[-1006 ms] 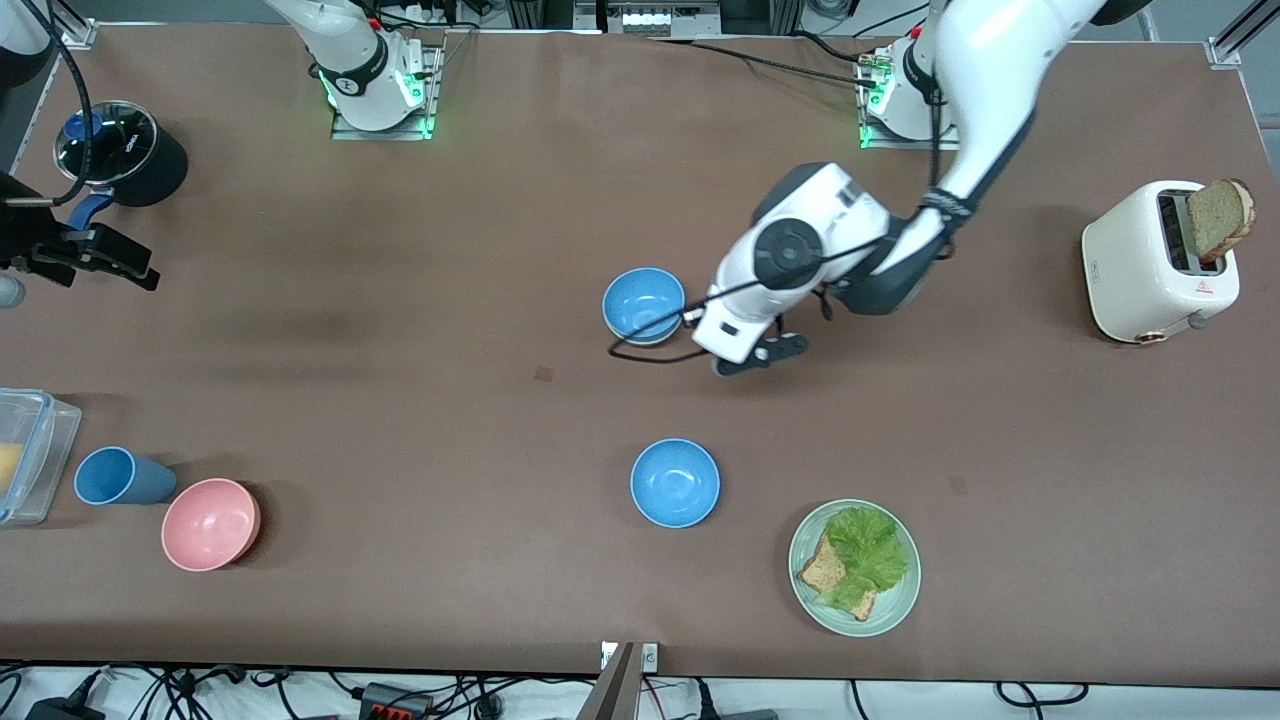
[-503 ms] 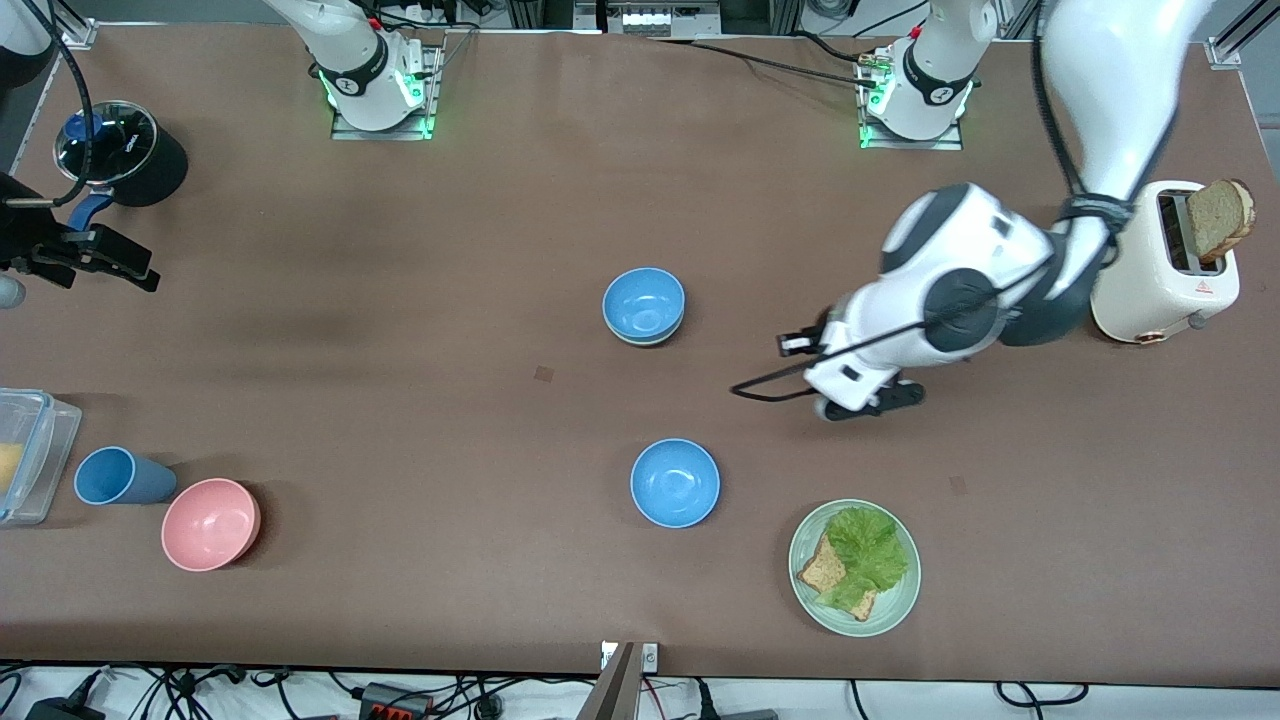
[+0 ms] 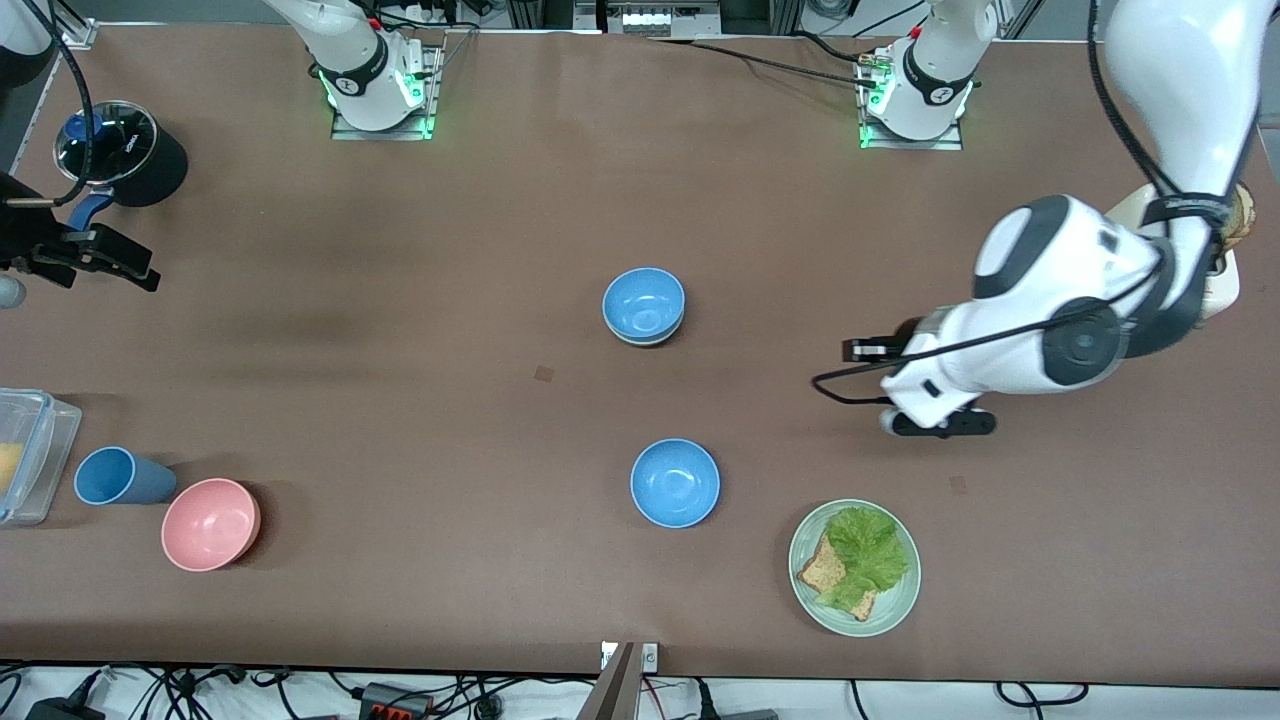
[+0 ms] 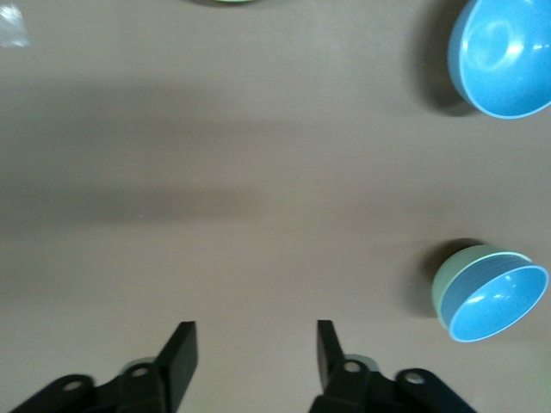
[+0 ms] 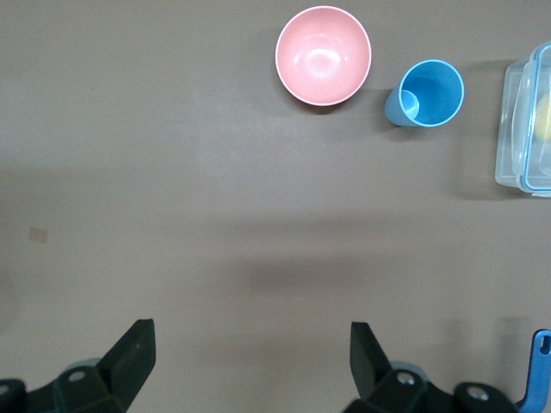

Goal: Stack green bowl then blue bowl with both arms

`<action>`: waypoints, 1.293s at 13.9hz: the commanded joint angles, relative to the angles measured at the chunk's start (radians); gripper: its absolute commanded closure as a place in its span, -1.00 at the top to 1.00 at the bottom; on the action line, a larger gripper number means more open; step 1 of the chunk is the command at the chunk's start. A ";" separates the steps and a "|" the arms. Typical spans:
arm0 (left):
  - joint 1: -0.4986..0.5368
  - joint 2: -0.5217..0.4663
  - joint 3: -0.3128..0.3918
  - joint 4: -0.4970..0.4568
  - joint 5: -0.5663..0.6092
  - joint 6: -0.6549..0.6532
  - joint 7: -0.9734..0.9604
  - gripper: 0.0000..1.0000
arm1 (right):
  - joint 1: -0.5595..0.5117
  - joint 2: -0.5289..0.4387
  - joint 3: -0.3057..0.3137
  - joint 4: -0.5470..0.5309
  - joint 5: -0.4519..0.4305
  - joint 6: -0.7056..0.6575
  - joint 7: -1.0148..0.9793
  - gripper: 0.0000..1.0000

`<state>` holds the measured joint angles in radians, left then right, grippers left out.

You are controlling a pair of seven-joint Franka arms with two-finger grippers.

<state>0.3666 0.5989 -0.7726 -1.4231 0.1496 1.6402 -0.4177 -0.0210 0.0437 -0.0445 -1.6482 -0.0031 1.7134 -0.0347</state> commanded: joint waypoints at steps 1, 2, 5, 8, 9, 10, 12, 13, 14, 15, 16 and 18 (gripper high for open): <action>0.052 -0.077 0.002 0.024 -0.005 -0.053 0.104 1.00 | -0.013 -0.021 0.012 -0.018 -0.011 0.008 -0.025 1.00; 0.051 -0.134 0.028 0.010 -0.011 -0.051 0.144 1.00 | -0.013 -0.021 0.012 -0.018 -0.011 0.008 -0.028 1.00; 0.022 -0.305 0.165 -0.057 -0.080 -0.048 0.169 1.00 | -0.013 -0.021 0.012 -0.018 -0.009 0.005 -0.028 1.00; -0.118 -0.474 0.407 -0.144 -0.128 -0.030 0.165 1.00 | -0.013 -0.022 0.011 -0.018 -0.005 0.002 -0.030 1.00; -0.142 -0.514 0.450 -0.173 -0.127 -0.017 0.174 1.00 | -0.013 -0.022 0.011 -0.018 -0.005 0.002 -0.030 1.00; -0.158 -0.554 0.475 -0.210 -0.134 -0.001 0.177 1.00 | -0.013 -0.022 0.011 -0.018 -0.006 0.006 -0.030 1.00; -0.190 -0.620 0.489 -0.261 -0.139 -0.003 0.183 1.00 | -0.011 -0.022 0.012 -0.018 -0.011 0.008 -0.030 1.00; -0.199 -0.636 0.492 -0.273 -0.159 -0.003 0.184 1.00 | -0.011 -0.022 0.012 -0.018 -0.009 0.008 -0.028 1.00; -0.216 -0.648 0.493 -0.283 -0.162 0.004 0.184 1.00 | -0.011 -0.022 0.012 -0.019 -0.009 0.006 -0.028 1.00; -0.222 -0.651 0.493 -0.284 -0.163 0.015 0.180 1.00 | -0.013 -0.024 0.011 -0.022 -0.008 0.002 -0.027 1.00; -0.235 -0.654 0.493 -0.284 -0.163 0.015 0.172 1.00 | -0.013 -0.025 0.011 -0.024 -0.008 0.003 -0.027 1.00; -0.242 -0.665 0.498 -0.299 -0.160 0.016 0.169 1.00 | -0.013 -0.025 0.011 -0.024 -0.008 0.005 -0.027 1.00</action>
<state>0.1422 -0.0333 -0.3015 -1.6802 0.0065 1.6334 -0.2564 -0.0213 0.0432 -0.0441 -1.6482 -0.0032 1.7139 -0.0476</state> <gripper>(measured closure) 0.000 0.000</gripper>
